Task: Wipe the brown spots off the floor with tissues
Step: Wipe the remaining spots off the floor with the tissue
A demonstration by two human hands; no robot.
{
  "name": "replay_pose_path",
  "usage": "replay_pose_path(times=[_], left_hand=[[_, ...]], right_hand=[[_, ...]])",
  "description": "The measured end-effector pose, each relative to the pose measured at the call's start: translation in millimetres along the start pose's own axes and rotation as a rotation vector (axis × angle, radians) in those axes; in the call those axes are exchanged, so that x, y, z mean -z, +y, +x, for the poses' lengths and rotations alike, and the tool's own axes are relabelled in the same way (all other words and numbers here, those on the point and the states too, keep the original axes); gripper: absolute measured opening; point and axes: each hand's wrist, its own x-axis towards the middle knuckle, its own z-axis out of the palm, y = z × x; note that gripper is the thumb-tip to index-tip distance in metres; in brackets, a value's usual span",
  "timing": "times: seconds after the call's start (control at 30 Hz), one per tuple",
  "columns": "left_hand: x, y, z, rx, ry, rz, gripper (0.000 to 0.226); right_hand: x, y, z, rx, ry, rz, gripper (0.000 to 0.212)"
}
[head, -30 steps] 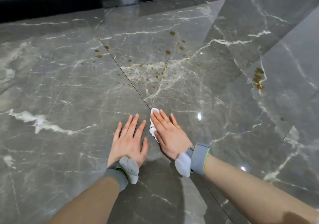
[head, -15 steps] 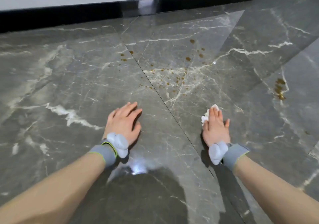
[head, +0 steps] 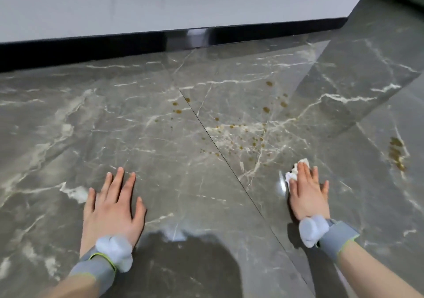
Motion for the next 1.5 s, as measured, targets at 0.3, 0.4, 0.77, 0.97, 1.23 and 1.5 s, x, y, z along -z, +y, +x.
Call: replay_pose_path(times=[0.3, 0.4, 0.77, 0.97, 1.23, 1.5], left_hand=[[3, 2, 2, 0.035, 0.015, -0.036, 0.059], [5, 2, 1, 0.025, 0.006, -0.055, 0.059], [0, 1, 1, 0.000, 0.069, 0.031, 0.058], [1, 1, -2, -0.001, 0.096, 0.024, 0.057], [4, 0, -4, 0.011, 0.035, 0.004, 0.057], [3, 0, -4, -0.011, 0.058, -0.006, 0.057]], right_hand=[[-18, -115, 0, 0.308, 0.021, 0.094, 0.051], [-32, -172, -33, 0.650, -0.036, 0.132, 0.056], [-8, -70, 37, 0.045, 0.072, 0.096, 0.051], [-29, -160, -1, 0.485, 0.015, 0.142, 0.055], [-28, -161, -12, 0.801, 0.035, 0.076, 0.053], [-2, -99, 44, -0.078, 0.007, 0.043, 0.060]])
